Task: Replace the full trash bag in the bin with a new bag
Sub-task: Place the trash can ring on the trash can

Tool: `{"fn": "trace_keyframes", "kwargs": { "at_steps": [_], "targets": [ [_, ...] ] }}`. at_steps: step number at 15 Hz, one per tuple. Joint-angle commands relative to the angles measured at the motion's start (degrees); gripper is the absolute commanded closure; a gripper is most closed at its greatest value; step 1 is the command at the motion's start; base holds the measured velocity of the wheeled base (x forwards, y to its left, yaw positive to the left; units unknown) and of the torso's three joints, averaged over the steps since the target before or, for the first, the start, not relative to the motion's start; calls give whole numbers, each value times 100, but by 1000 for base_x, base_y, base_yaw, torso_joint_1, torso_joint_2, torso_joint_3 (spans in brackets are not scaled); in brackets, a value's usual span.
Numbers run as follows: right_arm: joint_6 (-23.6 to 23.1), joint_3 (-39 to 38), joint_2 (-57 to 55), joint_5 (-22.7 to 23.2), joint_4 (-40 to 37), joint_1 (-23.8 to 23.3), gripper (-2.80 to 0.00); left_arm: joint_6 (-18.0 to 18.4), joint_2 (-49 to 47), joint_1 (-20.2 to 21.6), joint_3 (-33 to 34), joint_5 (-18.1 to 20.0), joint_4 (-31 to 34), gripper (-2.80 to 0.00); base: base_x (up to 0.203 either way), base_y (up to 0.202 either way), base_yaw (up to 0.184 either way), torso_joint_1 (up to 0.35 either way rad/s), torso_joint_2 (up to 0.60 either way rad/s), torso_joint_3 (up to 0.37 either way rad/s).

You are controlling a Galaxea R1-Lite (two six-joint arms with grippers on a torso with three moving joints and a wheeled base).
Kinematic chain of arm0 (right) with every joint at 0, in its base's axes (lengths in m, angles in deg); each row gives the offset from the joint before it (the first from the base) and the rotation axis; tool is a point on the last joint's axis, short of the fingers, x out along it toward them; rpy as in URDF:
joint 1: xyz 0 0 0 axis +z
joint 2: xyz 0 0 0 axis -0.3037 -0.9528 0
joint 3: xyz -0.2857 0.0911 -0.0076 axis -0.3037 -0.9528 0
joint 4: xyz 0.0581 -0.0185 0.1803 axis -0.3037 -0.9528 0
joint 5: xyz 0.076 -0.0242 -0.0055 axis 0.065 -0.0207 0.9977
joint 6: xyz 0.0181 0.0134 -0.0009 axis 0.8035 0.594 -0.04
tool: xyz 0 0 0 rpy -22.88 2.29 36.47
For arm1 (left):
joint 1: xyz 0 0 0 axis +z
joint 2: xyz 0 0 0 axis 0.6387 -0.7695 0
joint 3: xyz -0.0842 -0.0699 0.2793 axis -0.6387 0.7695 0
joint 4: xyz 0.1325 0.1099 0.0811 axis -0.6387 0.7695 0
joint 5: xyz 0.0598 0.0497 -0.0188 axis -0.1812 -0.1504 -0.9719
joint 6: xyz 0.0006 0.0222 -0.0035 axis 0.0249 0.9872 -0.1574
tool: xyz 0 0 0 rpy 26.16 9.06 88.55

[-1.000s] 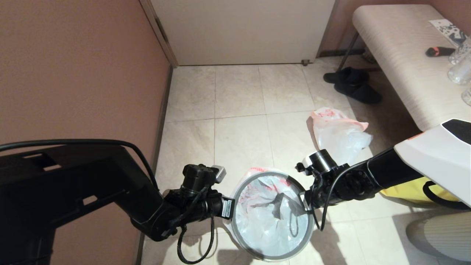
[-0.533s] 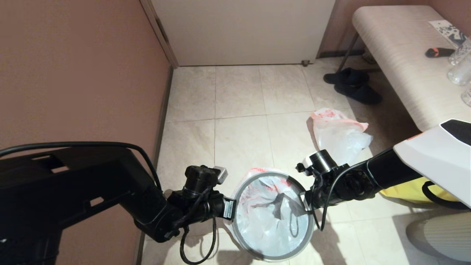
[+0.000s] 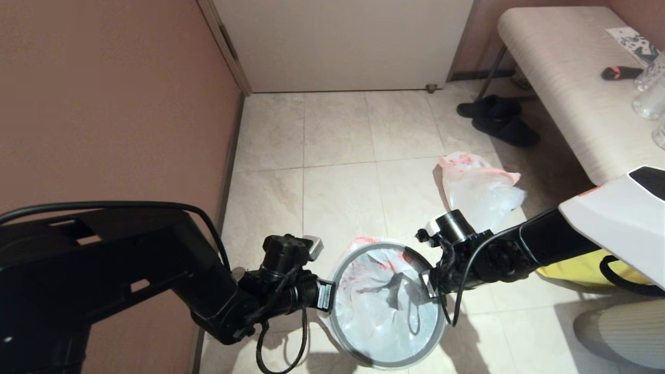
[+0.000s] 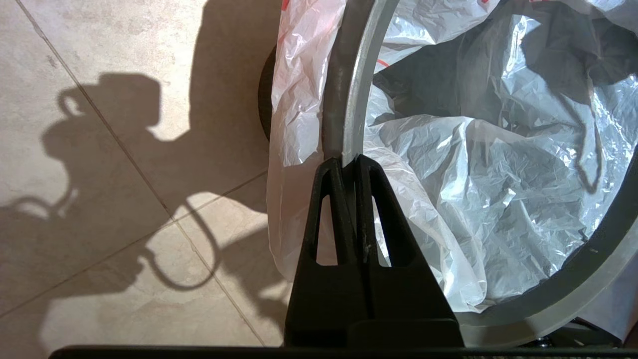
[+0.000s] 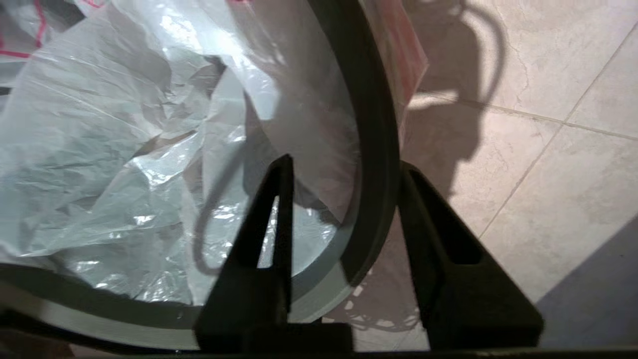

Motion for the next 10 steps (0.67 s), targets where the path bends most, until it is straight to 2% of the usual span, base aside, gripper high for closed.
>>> {"fn": "trace_keyframes", "kwargs": {
  "at_steps": [1, 6, 10],
  "targets": [
    [14, -15, 258, -16, -32, 9, -280, -8, 31, 4, 26, -25, -27, 0, 0, 0, 0, 0, 0, 0],
    [6, -83, 863, -21, -502, 18, -280, 7, 410, 2, 135, -135, 5, 0, 0, 0, 0, 0, 0, 0],
    [-3, -380, 1371, -22, -547, 11, -280, 10, 923, 2, 141, -312, 29, 0, 0, 0, 0, 0, 0, 0]
  ]
}}
